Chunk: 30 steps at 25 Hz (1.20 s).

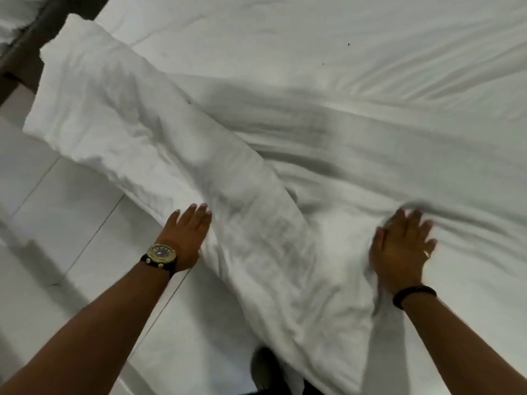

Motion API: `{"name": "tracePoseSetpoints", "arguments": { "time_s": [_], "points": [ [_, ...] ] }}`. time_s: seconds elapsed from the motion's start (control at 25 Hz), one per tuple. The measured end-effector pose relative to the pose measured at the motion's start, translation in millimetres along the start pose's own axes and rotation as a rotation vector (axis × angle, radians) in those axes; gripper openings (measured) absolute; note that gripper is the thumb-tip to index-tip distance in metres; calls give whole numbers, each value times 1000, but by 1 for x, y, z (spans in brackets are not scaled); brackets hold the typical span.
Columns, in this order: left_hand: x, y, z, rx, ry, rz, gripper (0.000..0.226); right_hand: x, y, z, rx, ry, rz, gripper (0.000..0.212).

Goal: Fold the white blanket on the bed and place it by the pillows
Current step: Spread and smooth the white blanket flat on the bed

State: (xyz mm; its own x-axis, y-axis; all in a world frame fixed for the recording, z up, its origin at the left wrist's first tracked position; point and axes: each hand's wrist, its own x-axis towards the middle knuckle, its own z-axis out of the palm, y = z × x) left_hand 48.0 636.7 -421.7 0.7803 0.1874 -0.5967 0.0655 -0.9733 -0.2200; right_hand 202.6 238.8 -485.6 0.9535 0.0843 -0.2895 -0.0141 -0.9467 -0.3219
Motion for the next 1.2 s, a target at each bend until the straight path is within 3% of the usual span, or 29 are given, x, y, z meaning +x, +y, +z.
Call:
{"name": "tracePoseSetpoints", "arguments": {
  "time_s": [0.12, 0.2, 0.36, 0.44, 0.52, 0.6, 0.72, 0.76, 0.84, 0.96, 1.08, 1.2],
  "points": [
    [29, -14, 2, 179, 154, 293, 48, -2, -55, 18, -22, -6, -158, 63],
    [27, -49, 12, 162, 183, 419, 34, 3, -71, 27, -118, -50, -152, 65],
    [-20, -111, 51, 138, 10, 484, 29, 6, -78, 23, -218, -165, -10, 66],
    [-4, -107, 27, 60, -275, 491, 34, 1, -100, 21, -232, -217, 114, 65],
    [24, -103, -15, -77, -343, 495, 42, 0, -126, 21, -226, -276, 244, 62],
    [58, -103, -61, -233, -139, 556, 57, 3, -145, 18, -225, -275, 299, 60],
    [121, -93, -124, -412, 245, 555, 50, 21, -161, -6, -163, 35, 152, 53],
    [150, -86, -144, -393, 297, 512, 44, 37, -166, -17, -152, 177, 95, 51],
    [213, -72, -178, -258, 275, 444, 56, 78, -174, -37, -161, 322, -7, 53],
    [283, -62, -194, -53, 182, 361, 77, 147, -180, -47, -207, 109, -30, 70],
    [289, -60, -188, -90, 184, 342, 64, 184, -173, -44, -355, -118, -12, 61],
    [273, -73, -192, -42, 215, 453, 61, 190, -166, -58, -321, -10, -146, 38]
  ]
}}
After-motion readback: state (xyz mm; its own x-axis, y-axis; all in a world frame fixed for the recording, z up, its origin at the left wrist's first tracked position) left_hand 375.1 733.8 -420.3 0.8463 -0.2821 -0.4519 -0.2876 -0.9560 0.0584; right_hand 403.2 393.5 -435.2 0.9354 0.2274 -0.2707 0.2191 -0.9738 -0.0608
